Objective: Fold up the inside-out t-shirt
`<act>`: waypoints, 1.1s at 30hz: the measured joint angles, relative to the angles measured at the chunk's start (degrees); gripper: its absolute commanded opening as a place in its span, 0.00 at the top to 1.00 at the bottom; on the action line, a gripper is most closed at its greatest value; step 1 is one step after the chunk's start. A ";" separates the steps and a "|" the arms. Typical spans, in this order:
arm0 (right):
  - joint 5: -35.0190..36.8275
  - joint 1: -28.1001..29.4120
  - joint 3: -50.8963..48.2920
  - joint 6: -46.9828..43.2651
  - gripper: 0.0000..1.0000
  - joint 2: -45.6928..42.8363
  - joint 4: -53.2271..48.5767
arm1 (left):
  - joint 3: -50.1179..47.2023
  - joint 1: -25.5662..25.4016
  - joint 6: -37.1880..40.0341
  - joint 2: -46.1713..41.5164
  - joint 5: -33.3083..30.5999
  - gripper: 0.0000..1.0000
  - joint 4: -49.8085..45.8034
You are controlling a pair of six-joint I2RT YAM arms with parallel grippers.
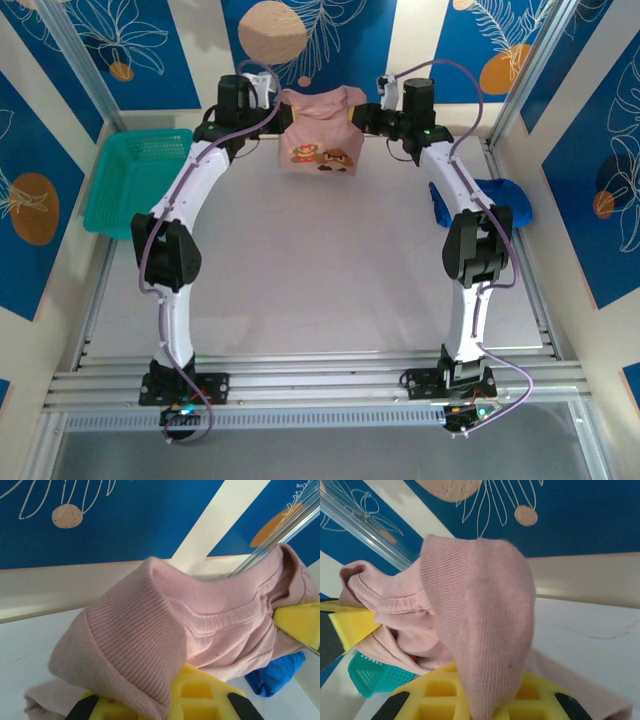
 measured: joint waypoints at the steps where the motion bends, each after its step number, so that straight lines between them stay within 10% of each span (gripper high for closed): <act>1: -0.46 0.00 -0.94 -0.13 1.00 -0.07 0.09 | -2.54 0.00 -0.11 -0.59 0.17 1.00 0.81; 15: -0.02 4.96 -42.58 1.05 1.00 -19.82 -5.95 | -55.87 -7.96 -6.60 -24.94 1.73 1.00 11.21; 33: 3.23 3.89 -31.45 -2.69 0.99 -6.27 -9.90 | -54.14 -7.69 -5.09 -15.26 -5.86 1.00 14.43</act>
